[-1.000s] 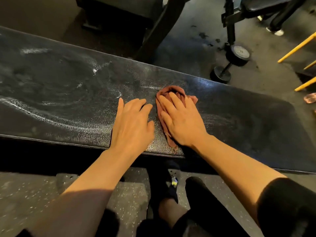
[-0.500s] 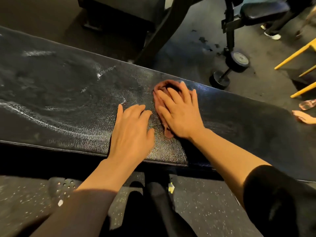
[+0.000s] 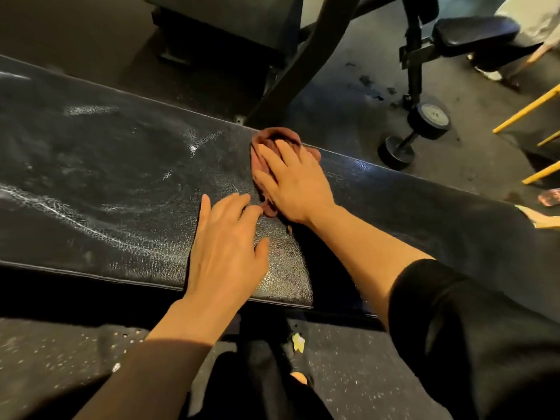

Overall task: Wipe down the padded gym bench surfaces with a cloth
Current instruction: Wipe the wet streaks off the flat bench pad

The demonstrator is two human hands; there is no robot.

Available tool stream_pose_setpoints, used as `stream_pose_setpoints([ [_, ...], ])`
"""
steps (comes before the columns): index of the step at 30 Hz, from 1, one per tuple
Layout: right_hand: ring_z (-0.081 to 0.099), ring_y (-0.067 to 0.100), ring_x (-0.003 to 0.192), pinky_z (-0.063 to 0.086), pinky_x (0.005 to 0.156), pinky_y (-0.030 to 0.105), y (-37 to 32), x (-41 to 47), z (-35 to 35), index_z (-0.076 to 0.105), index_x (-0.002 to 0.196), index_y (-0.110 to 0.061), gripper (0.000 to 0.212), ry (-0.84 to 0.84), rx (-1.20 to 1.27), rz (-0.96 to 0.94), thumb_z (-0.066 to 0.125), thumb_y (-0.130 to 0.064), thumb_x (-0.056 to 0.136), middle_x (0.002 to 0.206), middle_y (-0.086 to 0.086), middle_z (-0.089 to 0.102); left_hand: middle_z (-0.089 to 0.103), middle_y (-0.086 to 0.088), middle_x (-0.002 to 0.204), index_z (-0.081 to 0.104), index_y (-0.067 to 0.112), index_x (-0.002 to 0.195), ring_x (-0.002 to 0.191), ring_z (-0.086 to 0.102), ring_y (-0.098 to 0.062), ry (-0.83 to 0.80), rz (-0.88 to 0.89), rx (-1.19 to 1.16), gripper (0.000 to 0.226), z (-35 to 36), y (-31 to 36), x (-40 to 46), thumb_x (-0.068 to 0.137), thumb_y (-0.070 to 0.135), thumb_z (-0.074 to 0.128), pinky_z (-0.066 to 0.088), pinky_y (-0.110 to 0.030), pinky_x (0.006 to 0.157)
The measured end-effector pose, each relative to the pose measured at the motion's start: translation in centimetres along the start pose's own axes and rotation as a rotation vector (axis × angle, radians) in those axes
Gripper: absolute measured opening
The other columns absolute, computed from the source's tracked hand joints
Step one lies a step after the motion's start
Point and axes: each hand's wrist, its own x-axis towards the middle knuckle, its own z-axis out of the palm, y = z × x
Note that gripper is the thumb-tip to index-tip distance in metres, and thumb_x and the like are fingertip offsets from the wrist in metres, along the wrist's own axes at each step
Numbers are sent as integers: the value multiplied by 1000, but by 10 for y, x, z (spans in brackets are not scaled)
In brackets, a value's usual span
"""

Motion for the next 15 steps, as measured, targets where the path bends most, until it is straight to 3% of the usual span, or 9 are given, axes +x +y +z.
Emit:
stream_pose_setpoints([
  [4, 38, 39, 127, 30, 104, 47, 71, -14, -4, 36, 143, -22, 61, -27, -89, 241, 19, -55, 94, 144, 14, 39, 56, -7, 131, 61, 12, 121, 129, 44, -26, -6, -3, -2, 48, -3, -6, -3, 78, 27, 74, 8, -47, 115],
  [7, 38, 41, 123, 29, 101, 51, 61, 4, 2, 38, 137, -24, 56, -73, -126, 404, 18, -54, 94, 137, 15, 44, 55, -9, 132, 61, 10, 122, 128, 45, -27, -7, -20, 12, 50, -7, -12, -6, 77, 28, 75, 8, -47, 115],
  [11, 44, 34, 111, 33, 88, 48, -16, 54, 13, 48, 120, -27, 64, -102, -118, 225, 4, -56, 84, 128, 9, 52, 56, -11, 132, 59, 5, 123, 128, 46, -28, -10, -43, 41, 55, -10, -19, -8, 76, 29, 74, 11, -49, 116],
  [13, 41, 35, 118, 32, 96, 52, -63, 68, 13, 45, 127, -27, 54, -42, -60, 145, 16, -54, 91, 134, 9, 49, 56, -10, 130, 57, 5, 124, 126, 46, -28, -5, -71, 43, 56, -12, -22, -7, 76, 27, 74, 10, -49, 116],
  [15, 27, 38, 133, 22, 108, 53, -93, 70, 10, 35, 141, -27, 52, -38, -11, 78, 23, -51, 97, 147, 9, 37, 56, -7, 128, 56, 8, 125, 125, 46, -25, 5, -93, 43, 53, -14, -23, -6, 78, 29, 71, 6, -45, 117],
])
